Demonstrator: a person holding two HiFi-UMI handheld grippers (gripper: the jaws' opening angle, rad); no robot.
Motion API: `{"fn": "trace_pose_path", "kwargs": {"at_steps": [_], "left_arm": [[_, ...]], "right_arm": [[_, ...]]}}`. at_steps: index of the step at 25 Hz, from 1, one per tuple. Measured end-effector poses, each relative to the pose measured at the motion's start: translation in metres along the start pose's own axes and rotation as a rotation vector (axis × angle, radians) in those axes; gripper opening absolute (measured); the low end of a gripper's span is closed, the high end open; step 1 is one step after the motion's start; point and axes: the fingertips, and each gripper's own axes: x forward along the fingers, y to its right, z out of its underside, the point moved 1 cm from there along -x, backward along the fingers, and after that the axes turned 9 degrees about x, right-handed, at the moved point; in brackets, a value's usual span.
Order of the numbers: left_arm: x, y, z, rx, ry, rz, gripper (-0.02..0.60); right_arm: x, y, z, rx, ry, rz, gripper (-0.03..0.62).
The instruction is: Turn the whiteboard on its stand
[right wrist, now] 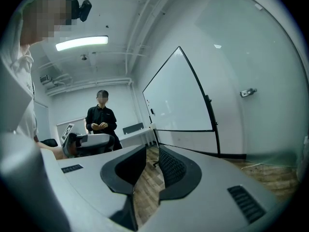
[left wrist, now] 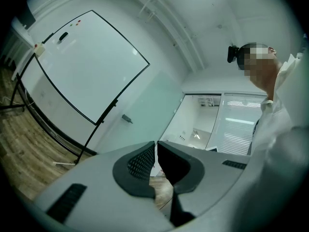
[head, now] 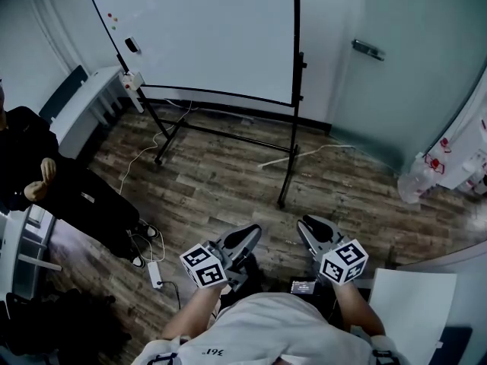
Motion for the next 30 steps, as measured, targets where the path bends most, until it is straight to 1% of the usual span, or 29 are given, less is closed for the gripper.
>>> {"fn": "trace_pose_path", "kwargs": {"at_steps": [4,9,13,19,25,30], "left_arm": [[0.014,-0.028,-0.008,-0.001,-0.004,0.012,0.008],[0.044,-0.083,-0.027,0.027,0.001,0.031,0.008],[0.072,-0.127,-0.054,0.054,-0.002,0.07,0.008],[0.105,-0.193,-0.09,0.082,-0.025,0.103,0.008],[0.126,-0.252,-0.116,0.098,-0.043,0.109,0.008],[0.136,-0.283,-0.125,0.104,-0.059,0.112,0.008]], "right_arm": [[0.022,0.011,-0.007,-0.007,0.017,0.014,0.087],[0.062,0.04,-0.027,-0.016,0.032,0.063,0.087],[0.105,0.061,-0.054,-0.02,0.039,0.091,0.087],[0.172,0.092,-0.091,-0.02,0.048,0.133,0.087],[0.227,0.119,-0.113,-0.019,0.053,0.162,0.087],[0.255,0.137,-0.125,-0.022,0.064,0.184,0.087]]}}
